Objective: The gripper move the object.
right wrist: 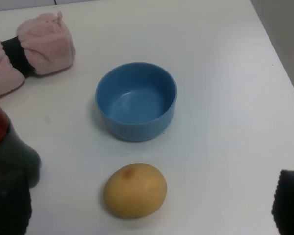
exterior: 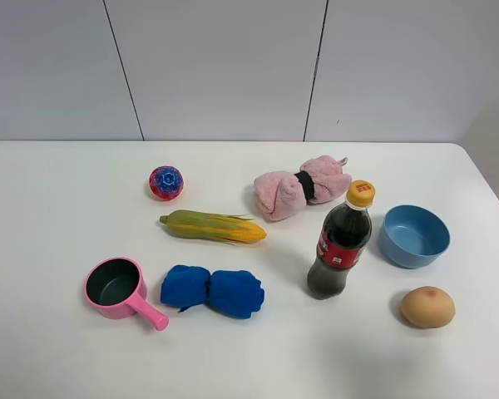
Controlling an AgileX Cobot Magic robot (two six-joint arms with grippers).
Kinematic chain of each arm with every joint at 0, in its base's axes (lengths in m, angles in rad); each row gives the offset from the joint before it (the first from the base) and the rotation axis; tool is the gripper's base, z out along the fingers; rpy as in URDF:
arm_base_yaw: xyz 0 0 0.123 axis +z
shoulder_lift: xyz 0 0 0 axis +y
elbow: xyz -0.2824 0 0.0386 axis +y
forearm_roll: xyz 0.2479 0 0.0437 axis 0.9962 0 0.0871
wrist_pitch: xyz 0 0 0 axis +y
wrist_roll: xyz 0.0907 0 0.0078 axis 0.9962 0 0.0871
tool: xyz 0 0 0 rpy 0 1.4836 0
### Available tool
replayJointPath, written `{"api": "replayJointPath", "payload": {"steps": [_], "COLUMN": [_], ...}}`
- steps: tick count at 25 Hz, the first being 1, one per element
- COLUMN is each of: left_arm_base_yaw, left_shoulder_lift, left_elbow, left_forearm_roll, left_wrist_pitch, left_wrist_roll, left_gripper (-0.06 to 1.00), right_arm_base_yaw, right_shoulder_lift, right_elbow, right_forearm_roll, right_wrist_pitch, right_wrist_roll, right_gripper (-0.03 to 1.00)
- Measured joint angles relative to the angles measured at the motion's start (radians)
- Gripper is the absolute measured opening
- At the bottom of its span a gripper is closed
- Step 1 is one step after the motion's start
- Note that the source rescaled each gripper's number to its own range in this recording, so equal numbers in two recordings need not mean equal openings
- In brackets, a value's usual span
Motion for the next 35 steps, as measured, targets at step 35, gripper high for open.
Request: {"api": "replayJointPath", "payload": {"steps": [35], "left_arm_base_yaw": [0.000], "left_shoulder_lift": [0.000], "left_elbow": [0.006], "left_forearm_roll": [-0.001], "left_wrist_pitch": [-0.005], "left_wrist_roll": [0.026], "left_gripper": [0.88], "right_arm_base_yaw": [0.000], "right_shoulder_lift": [0.000], "right_elbow": [0.000], "right_forearm_roll": [0.000], "right_wrist_pitch": [0.000], "right_wrist_roll": [0.000], "right_gripper": [1.00]}}
